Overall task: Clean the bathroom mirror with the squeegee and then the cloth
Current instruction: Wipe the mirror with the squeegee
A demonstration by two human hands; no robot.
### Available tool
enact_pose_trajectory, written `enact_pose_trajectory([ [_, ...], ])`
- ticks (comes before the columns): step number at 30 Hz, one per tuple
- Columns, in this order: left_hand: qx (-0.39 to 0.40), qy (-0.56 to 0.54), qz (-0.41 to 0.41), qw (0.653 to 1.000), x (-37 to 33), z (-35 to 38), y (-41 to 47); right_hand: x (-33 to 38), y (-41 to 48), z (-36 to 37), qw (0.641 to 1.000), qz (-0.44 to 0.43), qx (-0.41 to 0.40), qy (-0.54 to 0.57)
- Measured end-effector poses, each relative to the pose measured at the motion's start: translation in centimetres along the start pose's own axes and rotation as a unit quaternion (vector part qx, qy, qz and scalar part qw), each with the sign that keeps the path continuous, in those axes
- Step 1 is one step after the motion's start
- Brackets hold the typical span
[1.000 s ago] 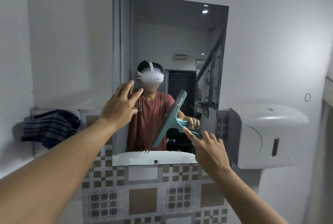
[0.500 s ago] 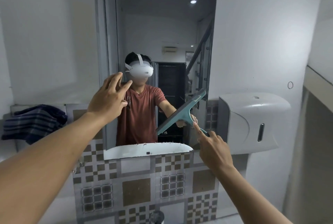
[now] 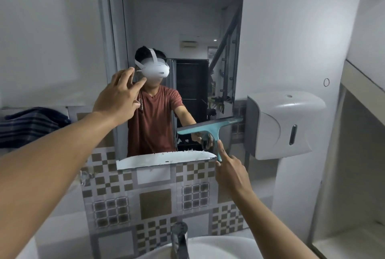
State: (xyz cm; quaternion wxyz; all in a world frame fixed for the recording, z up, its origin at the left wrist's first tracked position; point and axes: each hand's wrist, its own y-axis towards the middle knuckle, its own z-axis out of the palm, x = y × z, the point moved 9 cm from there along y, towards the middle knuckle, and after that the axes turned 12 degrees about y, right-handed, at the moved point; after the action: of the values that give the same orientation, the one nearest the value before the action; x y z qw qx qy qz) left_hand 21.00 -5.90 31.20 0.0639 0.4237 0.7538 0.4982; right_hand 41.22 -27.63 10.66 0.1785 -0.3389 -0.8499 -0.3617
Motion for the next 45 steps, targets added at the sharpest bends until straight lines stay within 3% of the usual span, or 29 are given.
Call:
enact_pose_trajectory([
  [22,-0.009,0.034,0.036,0.999,0.8,-0.3,0.5,2.1,-3.0,9.0,0.97,0.083,-0.01,0.227],
  [33,-0.013,0.03,0.031,0.999,1.3,-0.4,0.9,3.6,-4.1,9.8,0.945,0.134,-0.017,0.298],
  [45,-0.002,0.041,0.028,0.999,1.6,0.0,1.1,8.6,-5.2,13.7,0.908,0.129,-0.004,0.398],
])
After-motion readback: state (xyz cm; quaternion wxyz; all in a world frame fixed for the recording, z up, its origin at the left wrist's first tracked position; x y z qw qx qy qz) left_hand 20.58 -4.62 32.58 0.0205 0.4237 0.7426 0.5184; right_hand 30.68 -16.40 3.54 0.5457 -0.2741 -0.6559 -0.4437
